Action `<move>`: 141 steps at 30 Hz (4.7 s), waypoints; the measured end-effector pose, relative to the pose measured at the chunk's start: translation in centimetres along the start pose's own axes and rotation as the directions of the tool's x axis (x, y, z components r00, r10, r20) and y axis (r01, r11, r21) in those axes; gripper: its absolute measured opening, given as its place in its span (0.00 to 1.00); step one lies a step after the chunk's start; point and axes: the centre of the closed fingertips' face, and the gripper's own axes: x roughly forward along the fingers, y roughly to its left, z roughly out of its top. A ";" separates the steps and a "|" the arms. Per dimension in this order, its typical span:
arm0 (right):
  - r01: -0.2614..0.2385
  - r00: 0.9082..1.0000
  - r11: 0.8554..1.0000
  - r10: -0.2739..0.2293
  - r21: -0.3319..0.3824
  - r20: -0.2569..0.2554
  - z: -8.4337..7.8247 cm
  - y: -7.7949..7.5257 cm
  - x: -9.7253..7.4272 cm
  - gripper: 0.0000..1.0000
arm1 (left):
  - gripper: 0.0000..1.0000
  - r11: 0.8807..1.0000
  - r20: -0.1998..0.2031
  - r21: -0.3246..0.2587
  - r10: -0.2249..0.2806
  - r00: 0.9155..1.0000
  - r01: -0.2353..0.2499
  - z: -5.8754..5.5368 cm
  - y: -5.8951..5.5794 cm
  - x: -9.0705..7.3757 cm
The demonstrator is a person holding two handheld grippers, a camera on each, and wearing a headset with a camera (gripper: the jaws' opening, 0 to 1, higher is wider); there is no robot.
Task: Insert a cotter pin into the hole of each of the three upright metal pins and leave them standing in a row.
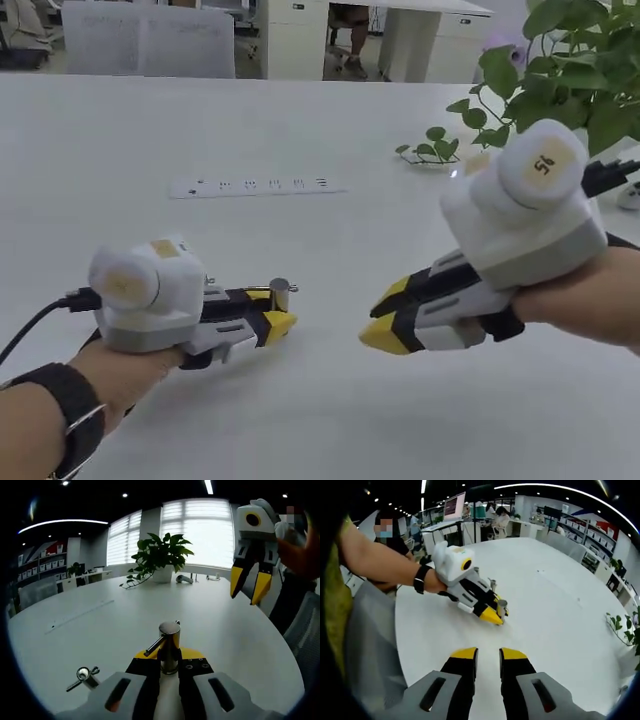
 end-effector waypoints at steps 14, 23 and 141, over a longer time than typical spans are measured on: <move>0.008 0.999 0.996 -0.004 -0.087 0.052 4.1 -1.5 2.6 0.19 | 0.10 1.000 -0.007 0.020 -0.005 1.000 0.005 -0.9 -0.4 0.1; -0.038 0.997 0.987 0.047 -0.156 0.053 4.9 -2.5 7.0 0.21 | 0.11 0.999 -0.003 0.034 -0.015 1.000 0.015 -0.9 -0.3 0.0; 0.155 0.925 0.975 -0.199 0.158 0.323 -1.2 6.0 -6.7 0.88 | 1.00 0.933 0.054 -0.215 0.306 0.951 -0.288 2.7 -8.7 -26.6</move>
